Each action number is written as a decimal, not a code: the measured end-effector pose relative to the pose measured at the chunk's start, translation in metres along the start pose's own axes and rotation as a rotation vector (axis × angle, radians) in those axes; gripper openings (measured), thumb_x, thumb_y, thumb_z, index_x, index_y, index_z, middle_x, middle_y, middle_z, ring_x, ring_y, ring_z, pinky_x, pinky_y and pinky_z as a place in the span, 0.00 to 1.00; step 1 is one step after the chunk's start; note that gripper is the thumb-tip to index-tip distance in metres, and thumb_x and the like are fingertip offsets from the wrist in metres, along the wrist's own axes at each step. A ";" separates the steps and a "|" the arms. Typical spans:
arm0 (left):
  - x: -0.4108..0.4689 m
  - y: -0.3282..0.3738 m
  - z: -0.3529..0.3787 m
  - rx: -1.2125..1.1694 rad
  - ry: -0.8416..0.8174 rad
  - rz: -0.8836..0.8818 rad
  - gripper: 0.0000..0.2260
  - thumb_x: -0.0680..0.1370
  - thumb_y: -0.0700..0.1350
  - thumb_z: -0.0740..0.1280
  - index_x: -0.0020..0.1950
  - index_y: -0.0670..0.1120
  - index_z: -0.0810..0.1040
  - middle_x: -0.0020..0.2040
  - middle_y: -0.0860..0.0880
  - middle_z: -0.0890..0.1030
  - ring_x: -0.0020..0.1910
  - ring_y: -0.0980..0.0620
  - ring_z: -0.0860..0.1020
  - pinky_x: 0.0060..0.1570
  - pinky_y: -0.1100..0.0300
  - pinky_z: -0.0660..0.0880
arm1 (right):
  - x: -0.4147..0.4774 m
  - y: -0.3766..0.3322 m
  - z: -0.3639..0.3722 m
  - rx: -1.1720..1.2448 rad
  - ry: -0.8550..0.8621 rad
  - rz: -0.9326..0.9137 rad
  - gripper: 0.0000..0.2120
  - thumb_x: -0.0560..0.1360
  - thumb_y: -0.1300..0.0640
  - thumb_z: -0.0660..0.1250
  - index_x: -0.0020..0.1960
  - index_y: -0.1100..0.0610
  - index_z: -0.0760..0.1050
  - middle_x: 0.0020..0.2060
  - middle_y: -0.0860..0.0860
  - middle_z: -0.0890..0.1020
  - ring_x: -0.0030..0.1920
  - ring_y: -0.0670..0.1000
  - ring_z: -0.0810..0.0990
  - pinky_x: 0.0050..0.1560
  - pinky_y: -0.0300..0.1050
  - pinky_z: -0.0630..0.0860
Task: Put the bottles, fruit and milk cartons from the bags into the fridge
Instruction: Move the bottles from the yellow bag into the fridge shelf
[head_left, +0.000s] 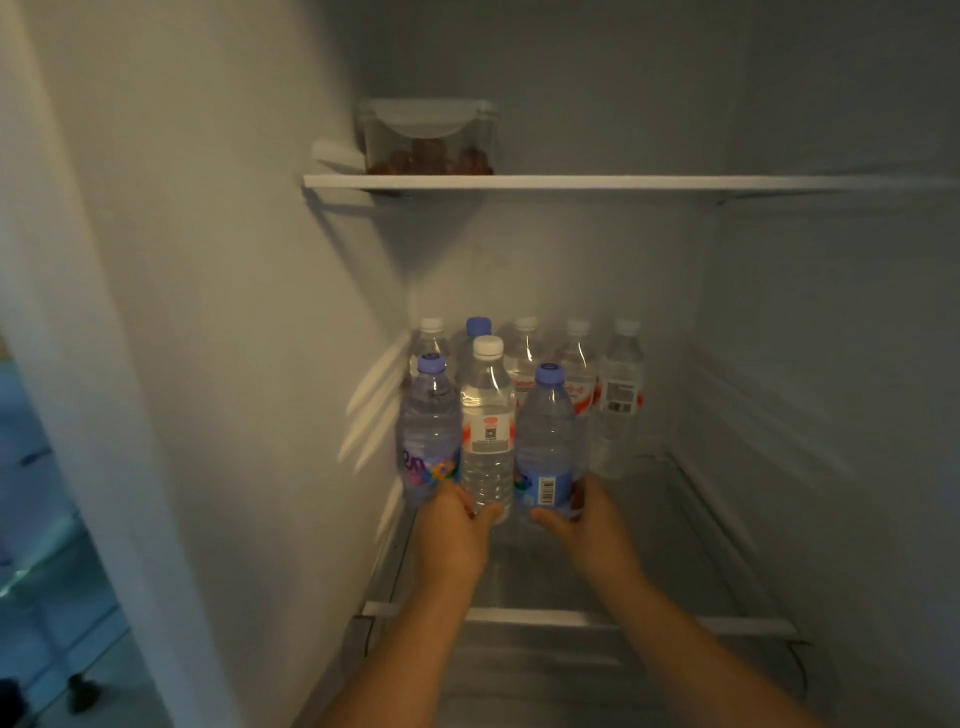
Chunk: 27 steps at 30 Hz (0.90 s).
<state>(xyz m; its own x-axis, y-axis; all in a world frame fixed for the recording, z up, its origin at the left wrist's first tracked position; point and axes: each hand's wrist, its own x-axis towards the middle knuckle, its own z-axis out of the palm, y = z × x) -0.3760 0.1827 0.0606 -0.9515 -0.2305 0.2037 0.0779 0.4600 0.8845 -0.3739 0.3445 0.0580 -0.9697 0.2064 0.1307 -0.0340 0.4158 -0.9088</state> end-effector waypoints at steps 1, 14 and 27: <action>0.005 -0.001 0.004 0.023 0.023 0.004 0.11 0.76 0.45 0.74 0.43 0.45 0.73 0.39 0.46 0.81 0.44 0.44 0.81 0.39 0.57 0.70 | 0.005 -0.001 0.004 -0.010 0.020 0.002 0.20 0.70 0.56 0.78 0.56 0.54 0.72 0.54 0.53 0.81 0.52 0.51 0.81 0.50 0.45 0.76; 0.029 -0.010 0.028 0.164 0.099 0.008 0.05 0.77 0.47 0.70 0.46 0.46 0.78 0.43 0.45 0.83 0.45 0.44 0.82 0.41 0.54 0.76 | 0.033 -0.001 0.025 -0.266 0.121 0.016 0.22 0.71 0.43 0.74 0.58 0.52 0.74 0.53 0.51 0.82 0.52 0.53 0.82 0.52 0.53 0.79; -0.059 -0.017 -0.035 0.129 0.015 0.435 0.15 0.74 0.57 0.66 0.51 0.47 0.80 0.49 0.49 0.81 0.51 0.48 0.78 0.54 0.52 0.75 | -0.068 -0.022 0.001 -0.108 0.112 -0.204 0.27 0.78 0.50 0.69 0.73 0.59 0.68 0.62 0.53 0.76 0.63 0.50 0.73 0.60 0.36 0.64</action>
<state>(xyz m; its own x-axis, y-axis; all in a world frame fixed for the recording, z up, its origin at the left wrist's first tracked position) -0.3102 0.1585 0.0487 -0.8341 -0.0045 0.5517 0.4305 0.6201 0.6559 -0.3078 0.3208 0.0690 -0.9125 0.2027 0.3554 -0.1942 0.5500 -0.8123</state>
